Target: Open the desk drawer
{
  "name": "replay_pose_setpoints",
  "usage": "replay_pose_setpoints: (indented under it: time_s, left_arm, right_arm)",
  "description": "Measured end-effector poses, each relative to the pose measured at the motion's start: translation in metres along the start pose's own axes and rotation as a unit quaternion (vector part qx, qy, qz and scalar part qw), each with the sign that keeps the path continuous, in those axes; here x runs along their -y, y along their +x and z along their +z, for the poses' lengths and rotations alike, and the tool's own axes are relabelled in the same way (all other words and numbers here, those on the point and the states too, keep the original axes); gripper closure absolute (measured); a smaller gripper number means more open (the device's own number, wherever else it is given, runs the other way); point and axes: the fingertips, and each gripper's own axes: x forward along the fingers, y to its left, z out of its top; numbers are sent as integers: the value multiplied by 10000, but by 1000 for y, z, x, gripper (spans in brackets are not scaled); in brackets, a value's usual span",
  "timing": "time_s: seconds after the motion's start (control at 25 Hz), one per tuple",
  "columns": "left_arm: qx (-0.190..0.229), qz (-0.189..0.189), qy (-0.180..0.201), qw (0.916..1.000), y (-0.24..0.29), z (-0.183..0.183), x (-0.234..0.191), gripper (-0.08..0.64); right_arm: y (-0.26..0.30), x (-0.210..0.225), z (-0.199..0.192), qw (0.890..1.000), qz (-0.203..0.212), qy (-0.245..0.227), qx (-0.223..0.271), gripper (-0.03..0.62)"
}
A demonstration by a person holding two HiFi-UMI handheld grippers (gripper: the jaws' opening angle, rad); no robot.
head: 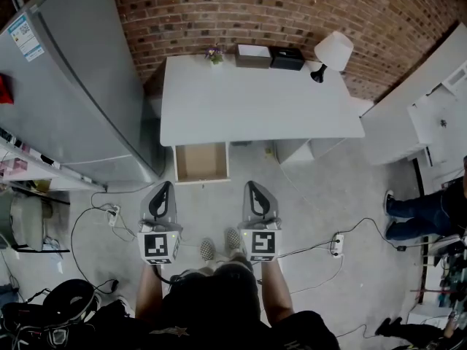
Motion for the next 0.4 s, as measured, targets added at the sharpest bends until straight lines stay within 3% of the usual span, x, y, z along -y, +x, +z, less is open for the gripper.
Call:
replay_pose_setpoints:
  time_s: [0.4]
  left_arm:
    - [11, -61, 3, 10000, -3, 1, 3, 549]
  right_arm:
    - [-7, -2, -2, 9999, -17, -83, -80, 586]
